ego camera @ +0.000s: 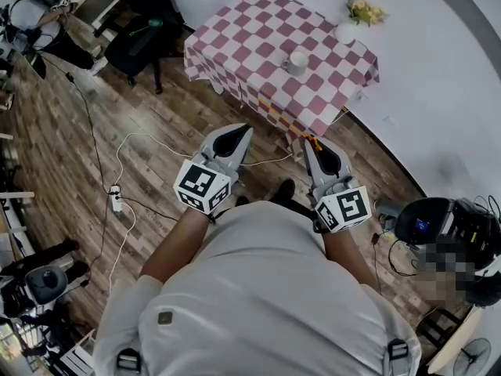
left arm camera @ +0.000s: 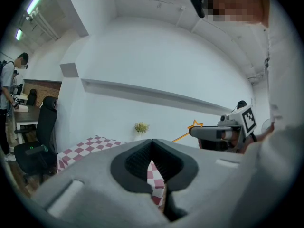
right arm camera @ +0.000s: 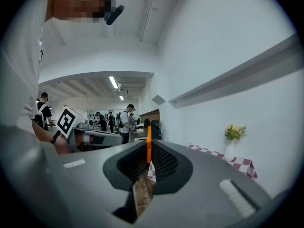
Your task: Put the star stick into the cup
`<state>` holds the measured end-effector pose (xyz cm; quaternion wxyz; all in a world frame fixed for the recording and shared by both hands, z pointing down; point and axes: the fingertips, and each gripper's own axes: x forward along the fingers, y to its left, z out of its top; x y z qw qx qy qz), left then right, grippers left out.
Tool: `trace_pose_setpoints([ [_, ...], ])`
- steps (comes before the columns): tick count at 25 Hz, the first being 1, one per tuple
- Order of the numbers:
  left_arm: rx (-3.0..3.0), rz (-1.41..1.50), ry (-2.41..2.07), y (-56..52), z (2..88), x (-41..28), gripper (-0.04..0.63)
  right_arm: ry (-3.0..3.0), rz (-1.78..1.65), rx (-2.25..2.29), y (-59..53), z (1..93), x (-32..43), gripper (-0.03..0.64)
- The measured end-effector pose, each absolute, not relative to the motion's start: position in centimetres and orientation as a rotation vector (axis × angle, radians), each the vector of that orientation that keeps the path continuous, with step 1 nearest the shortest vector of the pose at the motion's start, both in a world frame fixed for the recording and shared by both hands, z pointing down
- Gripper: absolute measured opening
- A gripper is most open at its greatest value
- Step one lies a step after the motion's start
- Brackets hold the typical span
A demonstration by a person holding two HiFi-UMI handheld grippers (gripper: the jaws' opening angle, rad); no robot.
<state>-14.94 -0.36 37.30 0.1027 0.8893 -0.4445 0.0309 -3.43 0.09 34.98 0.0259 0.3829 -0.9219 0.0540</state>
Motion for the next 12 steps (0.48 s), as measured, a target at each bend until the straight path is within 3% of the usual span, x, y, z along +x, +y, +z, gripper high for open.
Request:
trace_pose_setpoints([
  [12,2.612,0.106,-1.353,-6.7,37.0,-6.0,0.005,-2.878,0.178,1.154,-6.9,34.7,5.8,0.028],
])
